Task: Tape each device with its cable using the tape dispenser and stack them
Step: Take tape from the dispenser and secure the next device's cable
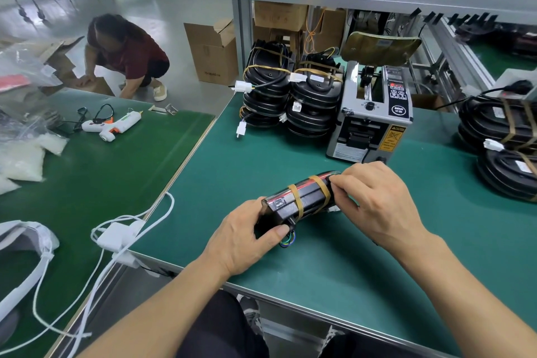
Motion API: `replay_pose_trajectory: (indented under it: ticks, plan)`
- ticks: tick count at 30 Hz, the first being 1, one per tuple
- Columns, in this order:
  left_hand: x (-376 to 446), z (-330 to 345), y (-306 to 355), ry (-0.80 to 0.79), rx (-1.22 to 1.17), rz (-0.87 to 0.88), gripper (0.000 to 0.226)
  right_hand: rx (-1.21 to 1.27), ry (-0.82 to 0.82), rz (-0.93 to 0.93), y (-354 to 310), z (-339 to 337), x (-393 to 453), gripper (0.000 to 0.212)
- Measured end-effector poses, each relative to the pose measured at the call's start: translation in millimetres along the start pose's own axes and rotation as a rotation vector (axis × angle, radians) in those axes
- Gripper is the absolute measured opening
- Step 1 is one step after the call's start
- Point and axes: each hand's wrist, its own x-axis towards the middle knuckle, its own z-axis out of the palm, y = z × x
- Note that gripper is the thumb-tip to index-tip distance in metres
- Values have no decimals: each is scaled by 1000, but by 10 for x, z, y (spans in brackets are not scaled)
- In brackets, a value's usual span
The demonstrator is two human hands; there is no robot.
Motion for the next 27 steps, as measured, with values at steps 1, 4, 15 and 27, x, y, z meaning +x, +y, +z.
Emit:
replay_pose_trajectory:
  ticks: [1, 4, 15, 27]
  plan:
    - [1, 3, -8, 2, 1, 1, 53, 18, 19, 10, -20, 6, -18, 17]
    - [6, 12, -27, 5, 3, 13, 51, 176, 68, 140, -32, 26, -88, 16]
    - [17, 22, -53, 6, 10, 29, 44, 83, 85, 184, -85, 153, -306, 38]
    - [18, 9, -17, -5, -7, 24, 58, 194, 94, 143, -90, 201, -233, 28]
